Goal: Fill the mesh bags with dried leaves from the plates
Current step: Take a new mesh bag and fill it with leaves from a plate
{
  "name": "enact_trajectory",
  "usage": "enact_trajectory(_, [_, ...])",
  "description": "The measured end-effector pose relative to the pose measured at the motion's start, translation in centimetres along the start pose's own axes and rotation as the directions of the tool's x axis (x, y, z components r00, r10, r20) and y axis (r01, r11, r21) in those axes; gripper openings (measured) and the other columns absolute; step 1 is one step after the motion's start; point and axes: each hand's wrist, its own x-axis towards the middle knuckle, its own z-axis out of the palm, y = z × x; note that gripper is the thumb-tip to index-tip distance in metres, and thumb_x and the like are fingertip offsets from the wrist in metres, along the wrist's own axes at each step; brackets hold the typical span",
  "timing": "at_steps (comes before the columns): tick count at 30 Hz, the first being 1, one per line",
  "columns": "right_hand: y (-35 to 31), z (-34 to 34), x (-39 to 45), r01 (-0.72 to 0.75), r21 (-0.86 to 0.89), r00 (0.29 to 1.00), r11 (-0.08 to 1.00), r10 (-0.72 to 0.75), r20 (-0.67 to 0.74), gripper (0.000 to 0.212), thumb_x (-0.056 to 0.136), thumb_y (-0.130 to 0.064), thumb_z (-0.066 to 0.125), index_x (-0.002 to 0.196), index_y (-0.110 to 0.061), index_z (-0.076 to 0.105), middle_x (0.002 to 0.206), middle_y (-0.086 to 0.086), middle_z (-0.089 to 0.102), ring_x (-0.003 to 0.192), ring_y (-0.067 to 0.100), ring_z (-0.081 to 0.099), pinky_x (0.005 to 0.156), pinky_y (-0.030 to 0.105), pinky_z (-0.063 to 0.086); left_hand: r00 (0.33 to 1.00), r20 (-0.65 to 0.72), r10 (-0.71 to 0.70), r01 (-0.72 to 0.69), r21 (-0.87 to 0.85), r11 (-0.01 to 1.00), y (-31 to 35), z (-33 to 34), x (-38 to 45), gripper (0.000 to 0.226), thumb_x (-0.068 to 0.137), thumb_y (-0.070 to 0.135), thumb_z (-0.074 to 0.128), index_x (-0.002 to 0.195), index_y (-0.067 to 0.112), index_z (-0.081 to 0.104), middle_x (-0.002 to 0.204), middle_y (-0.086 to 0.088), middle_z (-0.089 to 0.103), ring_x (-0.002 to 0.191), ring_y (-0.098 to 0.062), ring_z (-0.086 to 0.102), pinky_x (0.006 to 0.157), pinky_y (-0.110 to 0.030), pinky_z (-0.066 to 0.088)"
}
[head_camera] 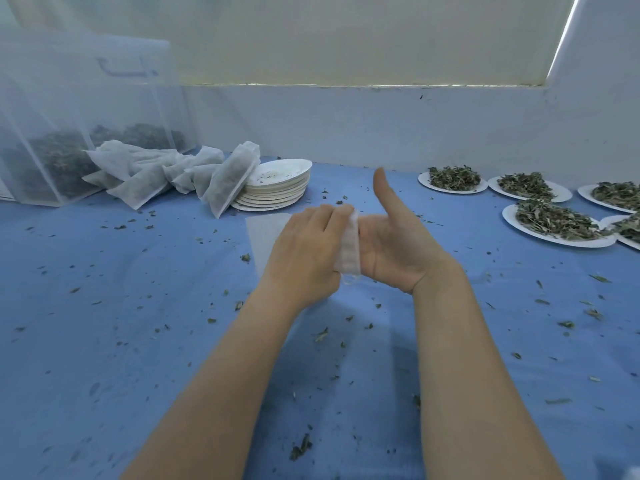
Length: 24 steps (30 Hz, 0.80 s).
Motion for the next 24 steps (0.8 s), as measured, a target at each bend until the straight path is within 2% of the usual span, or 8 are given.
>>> enact_trajectory(3, [-0.3,0.5,0.9,-0.013,-0.248,0.984,0.969,-0.031,-0.174,0.073,0.087,-0.065,0.037,0.115,-0.002,0.063,0.108,0.011,0.070,0.101,0.023,0.067,0.089,0.034,0.054,0.997,-0.009,-0.070,0.071,0.047,0.996,-1.4,-0.5,-0.1,0.052,0.052,-0.011,0.063,0.103,-0.004,0.061,0.083,-0.017,0.061,0.070,-0.036,0.057,0.061,-0.037,0.045])
enact_trajectory(6, [-0.8,-0.2,2.0,-0.025,-0.536,0.875,0.844,-0.241,-0.421,0.038,0.089,-0.042,0.058,0.097,-0.007,0.070,0.088,0.008,0.074,0.083,0.020,0.071,0.080,0.032,0.058,0.974,0.067,-0.215,0.208,0.099,0.973,-4.0,-1.1,0.0,0.053,0.058,-0.005,0.062,0.110,0.001,0.056,0.098,-0.015,0.060,0.086,-0.037,0.055,0.064,-0.032,0.034])
enact_trajectory(8, [-1.0,-1.4,2.7,-0.110,-0.731,0.738,0.674,-0.437,-0.515,0.018,0.089,-0.026,0.059,0.090,-0.013,0.072,0.080,-0.001,0.073,0.076,0.012,0.067,0.074,0.025,0.056,0.936,0.117,-0.331,0.321,0.094,0.942,-6.0,-1.0,0.1,0.056,0.066,0.004,0.064,0.120,0.008,0.050,0.115,-0.009,0.056,0.102,-0.032,0.051,0.070,-0.030,0.031])
enact_trajectory(10, [-0.7,-3.0,3.3,-0.281,-0.852,0.655,0.443,-0.560,-0.507,0.019,0.089,-0.022,0.054,0.099,-0.021,0.071,0.088,-0.007,0.069,0.078,0.007,0.059,0.070,0.017,0.044,0.906,0.166,-0.390,0.386,0.057,0.921,-7.6,-0.7,0.1,0.056,0.069,0.008,0.065,0.122,0.012,0.048,0.121,-0.005,0.053,0.108,-0.028,0.048,0.074,-0.029,0.032])
enact_trajectory(13, [0.4,-5.3,3.6,-0.426,-0.878,0.722,0.220,-0.502,-0.476,0.033,0.091,-0.034,0.054,0.121,-0.024,0.062,0.113,-0.003,0.062,0.097,0.011,0.053,0.079,0.020,0.035,0.885,0.227,-0.407,0.418,-0.002,0.908,-8.8,0.1,0.6,0.056,0.068,0.008,0.065,0.121,0.014,0.048,0.118,-0.004,0.053,0.108,-0.028,0.048,0.084,-0.034,0.040])
enact_trajectory(15, [1.0,-6.4,3.6,-0.431,-0.880,0.760,0.198,-0.447,-0.473,0.046,0.087,-0.047,0.057,0.129,-0.031,0.054,0.119,-0.002,0.055,0.105,0.012,0.049,0.083,0.023,0.032,0.873,0.275,-0.403,0.430,-0.042,0.902,-9.4,0.7,1.0,0.056,0.068,0.007,0.065,0.120,0.015,0.049,0.115,-0.003,0.053,0.107,-0.026,0.048,0.089,-0.040,0.041])
enact_trajectory(20, [1.5,-6.8,4.6,-0.372,-0.918,0.806,0.136,-0.444,-0.392,0.055,0.075,-0.056,0.065,0.125,-0.041,0.048,0.105,-0.007,0.044,0.094,0.009,0.048,0.079,0.022,0.032,0.855,0.354,-0.378,0.415,-0.033,0.909,-10.1,1.9,1.2,0.054,0.067,0.015,0.068,0.118,0.022,0.049,0.108,0.000,0.050,0.101,-0.025,0.049,0.081,-0.034,0.043])
enact_trajectory(24, [1.5,-6.8,5.5,-0.375,-0.925,0.794,0.052,-0.496,-0.350,0.036,0.079,-0.044,0.067,0.113,-0.033,0.059,0.098,-0.005,0.047,0.087,0.010,0.045,0.070,0.019,0.031,0.892,0.383,-0.239,0.202,0.135,0.970,-11.1,1.5,1.5,0.063,0.064,0.028,0.073,0.123,0.022,0.049,0.109,-0.002,0.051,0.102,-0.027,0.049,0.083,-0.034,0.038])
